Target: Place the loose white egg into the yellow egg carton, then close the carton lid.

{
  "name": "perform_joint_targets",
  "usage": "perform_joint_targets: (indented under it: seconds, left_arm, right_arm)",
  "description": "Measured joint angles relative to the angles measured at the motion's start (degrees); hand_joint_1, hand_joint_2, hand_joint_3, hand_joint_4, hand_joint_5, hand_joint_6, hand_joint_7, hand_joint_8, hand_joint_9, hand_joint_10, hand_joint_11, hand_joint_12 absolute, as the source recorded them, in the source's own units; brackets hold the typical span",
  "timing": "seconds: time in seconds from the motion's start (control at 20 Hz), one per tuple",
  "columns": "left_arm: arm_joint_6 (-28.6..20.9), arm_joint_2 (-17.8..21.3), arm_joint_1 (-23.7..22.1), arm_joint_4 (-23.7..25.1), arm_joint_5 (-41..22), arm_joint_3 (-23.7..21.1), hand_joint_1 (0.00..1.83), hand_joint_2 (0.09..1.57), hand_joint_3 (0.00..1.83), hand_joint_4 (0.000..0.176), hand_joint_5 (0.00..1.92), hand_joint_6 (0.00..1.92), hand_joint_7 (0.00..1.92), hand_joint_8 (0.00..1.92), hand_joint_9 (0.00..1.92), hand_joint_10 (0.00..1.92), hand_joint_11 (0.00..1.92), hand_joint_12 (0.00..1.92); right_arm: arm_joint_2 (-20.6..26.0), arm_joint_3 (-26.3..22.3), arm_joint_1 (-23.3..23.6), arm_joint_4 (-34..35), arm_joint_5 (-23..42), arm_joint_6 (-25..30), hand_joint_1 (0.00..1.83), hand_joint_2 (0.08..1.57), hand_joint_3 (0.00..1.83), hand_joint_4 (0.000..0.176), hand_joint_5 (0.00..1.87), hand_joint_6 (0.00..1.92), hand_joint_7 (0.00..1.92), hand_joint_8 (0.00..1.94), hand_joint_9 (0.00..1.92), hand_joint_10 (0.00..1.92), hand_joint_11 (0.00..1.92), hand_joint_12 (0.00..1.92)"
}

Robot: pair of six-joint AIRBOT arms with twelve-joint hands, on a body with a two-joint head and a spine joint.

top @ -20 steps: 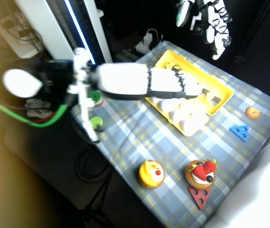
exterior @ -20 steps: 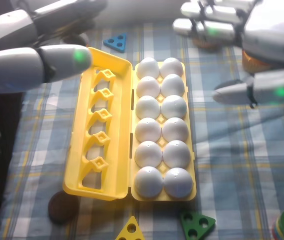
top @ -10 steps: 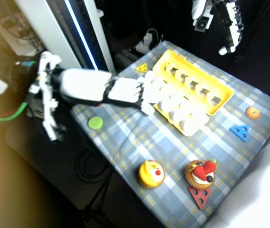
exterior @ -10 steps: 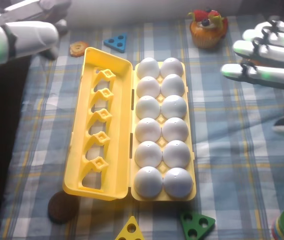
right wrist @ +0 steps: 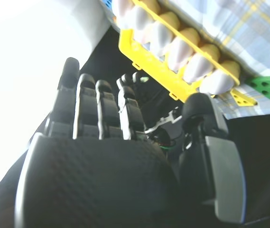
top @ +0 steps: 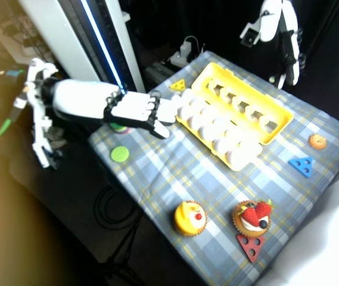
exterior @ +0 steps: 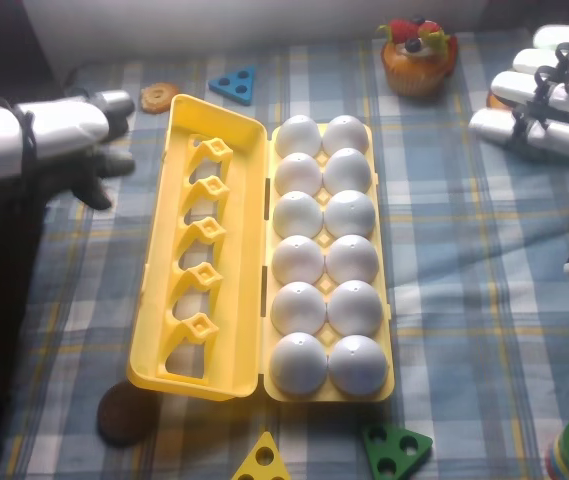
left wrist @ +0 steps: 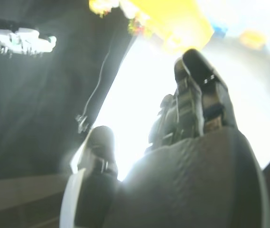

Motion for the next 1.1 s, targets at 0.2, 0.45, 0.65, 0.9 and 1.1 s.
perform_joint_targets:
  seconds: [0.2,0.45,0.65,0.9,1.1]
  left_arm:
    - [-4.3,-1.6,1.0,3.6,1.4,0.8,0.0,1.35,0.0,0.031,0.0,0.0,0.0,0.0,0.21,0.02,0.0,1.37]
    - [-8.5,-3.3,1.6,6.6,0.9,0.8,0.0,1.29,0.0,0.024,0.0,0.0,0.0,0.0,0.32,0.05,0.11,1.41]
    - [-8.7,-3.2,1.6,6.8,-2.8,-0.2,0.0,1.32,0.0,0.042,0.0,0.0,0.0,0.0,0.38,0.04,0.23,1.19]
    - [-5.2,-1.5,-0.4,8.7,-9.2,-3.4,0.0,1.28,0.0,0.098,0.0,0.0,0.0,0.0,0.37,0.02,0.21,1.24]
    - [-5.3,-2.9,-8.0,16.0,-8.0,-2.9,0.0,1.34,0.01,0.076,0.0,0.0,0.0,0.0,0.32,0.01,0.06,1.42]
  right_arm:
    - [0.0,-0.1,0.0,0.0,0.5,0.0,0.28,1.28,0.0,0.0,0.0,0.0,0.0,0.0,0.0,0.0,0.0,0.0]
    - [0.0,-0.1,0.0,0.6,0.9,0.0,0.27,1.28,0.0,0.034,0.0,0.0,0.0,0.0,0.0,0.0,0.0,0.0]
    - [0.0,-0.1,0.0,1.3,1.0,0.0,0.26,1.28,0.0,0.072,0.0,0.0,0.0,0.0,0.0,0.0,0.0,0.0]
    - [0.0,-0.1,0.0,1.9,1.3,0.0,0.23,1.27,0.0,0.078,0.0,0.0,0.0,0.0,0.0,0.0,0.01,0.01]
    - [0.4,-0.1,-0.4,2.1,1.8,0.0,0.23,1.29,0.01,0.1,0.0,0.0,0.0,0.0,0.0,0.0,0.0,0.0]
